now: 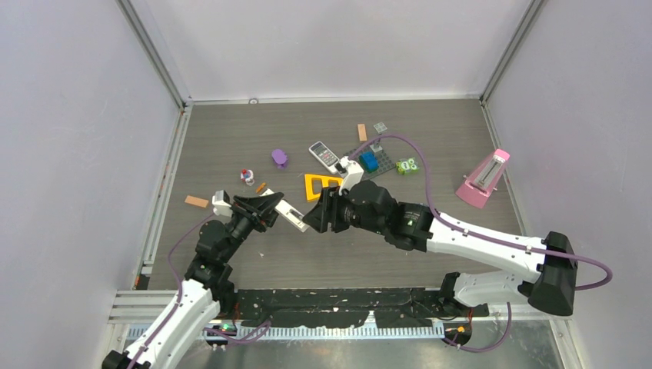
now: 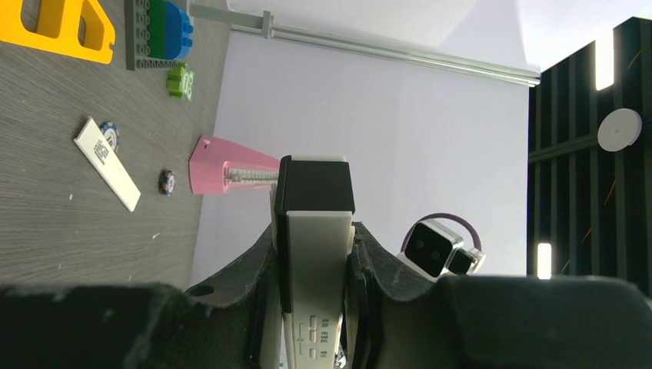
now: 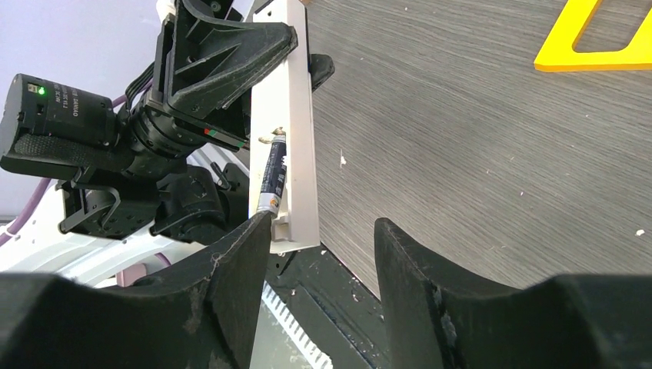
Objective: Load the batteries into the remote control
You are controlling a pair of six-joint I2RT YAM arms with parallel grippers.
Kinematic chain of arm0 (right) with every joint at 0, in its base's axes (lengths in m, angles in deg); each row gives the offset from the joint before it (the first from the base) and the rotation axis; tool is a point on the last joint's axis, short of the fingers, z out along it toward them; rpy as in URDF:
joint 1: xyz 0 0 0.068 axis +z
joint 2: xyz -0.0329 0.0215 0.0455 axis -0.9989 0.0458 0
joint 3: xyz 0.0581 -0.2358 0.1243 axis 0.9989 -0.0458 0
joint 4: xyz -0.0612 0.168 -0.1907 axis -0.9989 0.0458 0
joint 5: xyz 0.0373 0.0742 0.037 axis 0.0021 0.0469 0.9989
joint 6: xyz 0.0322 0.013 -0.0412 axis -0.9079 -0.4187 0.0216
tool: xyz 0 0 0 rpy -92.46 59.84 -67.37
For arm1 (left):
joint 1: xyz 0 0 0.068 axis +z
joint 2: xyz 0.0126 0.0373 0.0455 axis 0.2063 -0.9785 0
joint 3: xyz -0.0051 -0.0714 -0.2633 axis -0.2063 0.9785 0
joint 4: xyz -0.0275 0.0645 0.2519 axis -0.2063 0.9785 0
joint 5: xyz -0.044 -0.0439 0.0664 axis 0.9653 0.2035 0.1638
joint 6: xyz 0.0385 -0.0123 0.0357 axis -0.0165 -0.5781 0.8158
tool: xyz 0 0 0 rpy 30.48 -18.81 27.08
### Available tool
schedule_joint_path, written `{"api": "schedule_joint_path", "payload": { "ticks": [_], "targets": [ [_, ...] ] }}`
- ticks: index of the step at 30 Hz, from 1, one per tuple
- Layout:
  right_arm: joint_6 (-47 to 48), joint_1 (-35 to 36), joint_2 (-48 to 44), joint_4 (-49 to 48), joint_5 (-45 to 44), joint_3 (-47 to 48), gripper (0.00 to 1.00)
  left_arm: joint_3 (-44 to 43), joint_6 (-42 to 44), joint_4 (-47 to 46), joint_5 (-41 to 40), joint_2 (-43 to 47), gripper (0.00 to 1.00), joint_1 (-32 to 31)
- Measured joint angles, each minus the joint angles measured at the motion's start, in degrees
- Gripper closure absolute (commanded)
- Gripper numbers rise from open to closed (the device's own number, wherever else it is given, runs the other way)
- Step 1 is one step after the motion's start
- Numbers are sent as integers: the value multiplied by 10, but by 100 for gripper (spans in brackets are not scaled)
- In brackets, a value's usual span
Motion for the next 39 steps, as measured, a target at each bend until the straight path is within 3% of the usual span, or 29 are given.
{"api": "schedule_joint_path", "payload": {
  "ticks": [24,39],
  "targets": [
    [-34,-23,29,46,31,27,48,2,77,-86,10,-42,100,5],
    [-67,-45,49,70,72,30,63,1,160,-98,28,-49,100,7]
  ]
}}
